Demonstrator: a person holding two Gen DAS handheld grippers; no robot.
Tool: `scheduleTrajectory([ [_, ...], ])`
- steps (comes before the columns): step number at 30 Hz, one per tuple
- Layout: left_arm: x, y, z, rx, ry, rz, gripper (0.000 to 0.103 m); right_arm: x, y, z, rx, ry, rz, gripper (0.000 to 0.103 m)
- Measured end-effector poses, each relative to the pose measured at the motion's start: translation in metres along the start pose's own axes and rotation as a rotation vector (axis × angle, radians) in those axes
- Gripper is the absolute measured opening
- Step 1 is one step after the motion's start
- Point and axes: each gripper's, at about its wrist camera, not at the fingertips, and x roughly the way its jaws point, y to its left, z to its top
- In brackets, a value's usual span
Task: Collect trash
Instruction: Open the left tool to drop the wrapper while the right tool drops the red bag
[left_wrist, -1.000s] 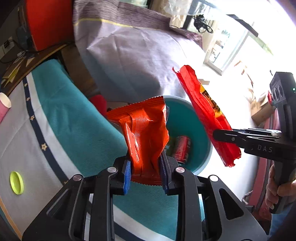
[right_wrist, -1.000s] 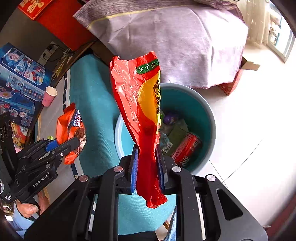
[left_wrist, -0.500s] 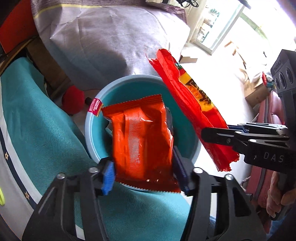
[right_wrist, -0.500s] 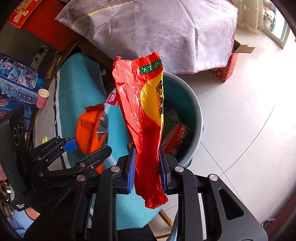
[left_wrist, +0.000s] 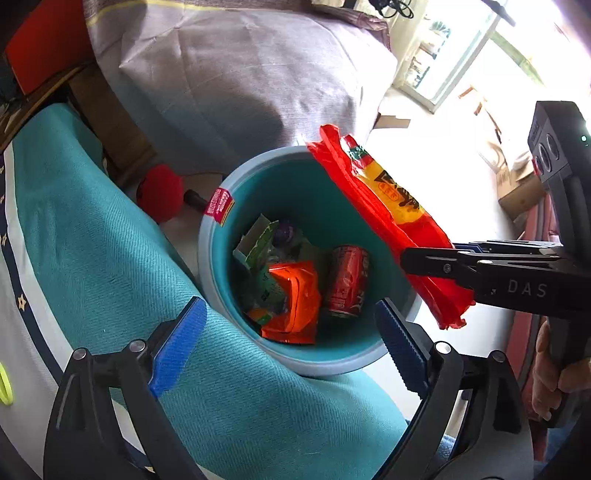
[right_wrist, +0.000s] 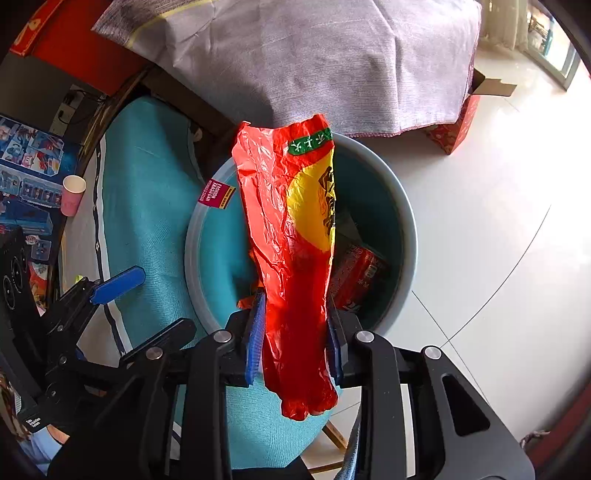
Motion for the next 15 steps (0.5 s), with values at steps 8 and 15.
scheduleTrajectory([
  [8, -0.014, 0.018, -0.007, -0.050, -0.021, -0.016, 0.094, 0.006, 0.000, 0.005, 0.042, 0.004, -0.021, 0.077],
  [15, -0.025, 0.024, -0.012, -0.064, -0.038, -0.023, 0.094, 0.006, 0.007, -0.001, 0.052, 0.020, -0.030, 0.080],
])
